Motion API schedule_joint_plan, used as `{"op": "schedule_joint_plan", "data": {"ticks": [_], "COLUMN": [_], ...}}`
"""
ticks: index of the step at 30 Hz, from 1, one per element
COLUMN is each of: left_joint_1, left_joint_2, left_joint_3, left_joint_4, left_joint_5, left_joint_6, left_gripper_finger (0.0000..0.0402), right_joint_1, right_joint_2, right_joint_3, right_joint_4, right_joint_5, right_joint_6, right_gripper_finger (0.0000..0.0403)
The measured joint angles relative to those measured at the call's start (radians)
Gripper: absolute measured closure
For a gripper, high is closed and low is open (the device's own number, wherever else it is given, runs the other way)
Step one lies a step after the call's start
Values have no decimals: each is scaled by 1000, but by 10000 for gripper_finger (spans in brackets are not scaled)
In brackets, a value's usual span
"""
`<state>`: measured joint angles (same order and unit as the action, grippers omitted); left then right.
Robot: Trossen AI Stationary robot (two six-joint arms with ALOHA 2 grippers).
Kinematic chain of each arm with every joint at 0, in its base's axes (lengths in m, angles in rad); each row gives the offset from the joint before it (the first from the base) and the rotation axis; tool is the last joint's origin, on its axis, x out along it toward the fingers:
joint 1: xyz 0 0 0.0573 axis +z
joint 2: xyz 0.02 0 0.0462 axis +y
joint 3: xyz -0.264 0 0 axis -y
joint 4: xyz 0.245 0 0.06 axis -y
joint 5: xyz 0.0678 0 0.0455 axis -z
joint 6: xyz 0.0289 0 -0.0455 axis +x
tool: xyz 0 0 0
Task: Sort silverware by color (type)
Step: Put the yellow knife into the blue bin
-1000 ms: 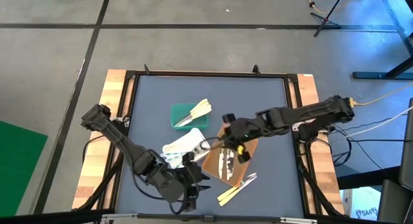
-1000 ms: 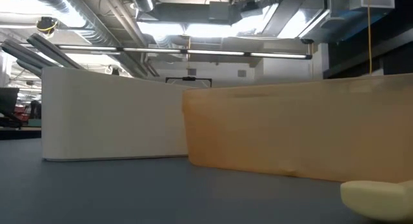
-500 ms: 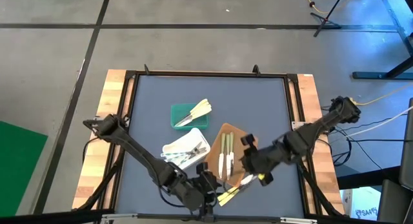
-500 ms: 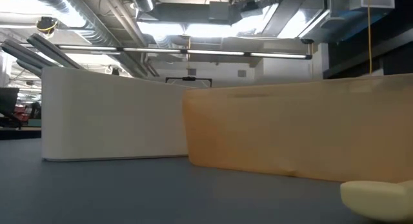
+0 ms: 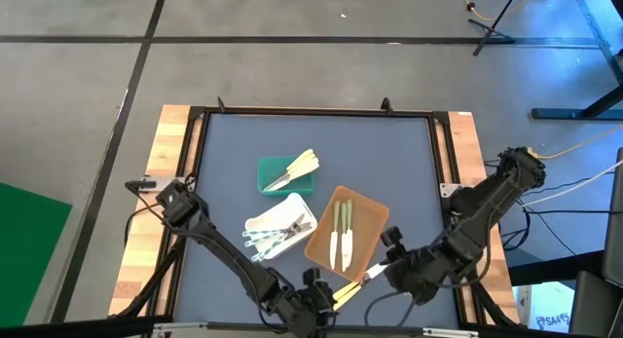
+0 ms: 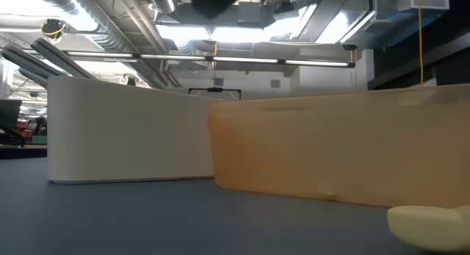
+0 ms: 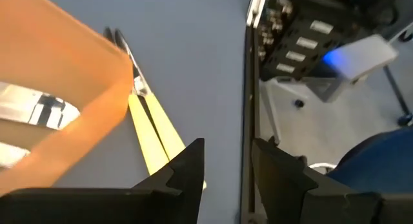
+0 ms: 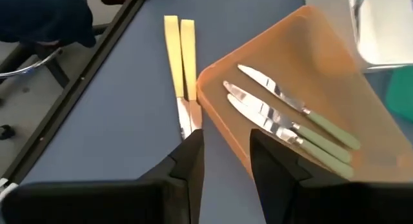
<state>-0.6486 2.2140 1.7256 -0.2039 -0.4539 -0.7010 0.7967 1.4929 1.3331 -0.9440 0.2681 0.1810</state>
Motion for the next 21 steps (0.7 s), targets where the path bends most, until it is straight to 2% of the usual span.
{"op": "schedule_joint_plan", "data": {"ticks": [5,14,21], "left_joint_1": [0,8,9], "left_joint_2": [38,70,65], "left_joint_3": [0,0,0], "left_joint_4": [6,-9,-59], "left_joint_5": [-1,0,2], "left_joint_6": [3,4,23], "left_gripper_finger": [278,278,278], "right_joint_1": [11,8,8], "right_joint_2": [0,15,38], "right_joint_3": [0,0,0], "right_joint_4": [3,44,159], "right_joint_5": [54,47,6], "right_joint_6": [2,2,2], "right_gripper_finger": [292,292,292]}}
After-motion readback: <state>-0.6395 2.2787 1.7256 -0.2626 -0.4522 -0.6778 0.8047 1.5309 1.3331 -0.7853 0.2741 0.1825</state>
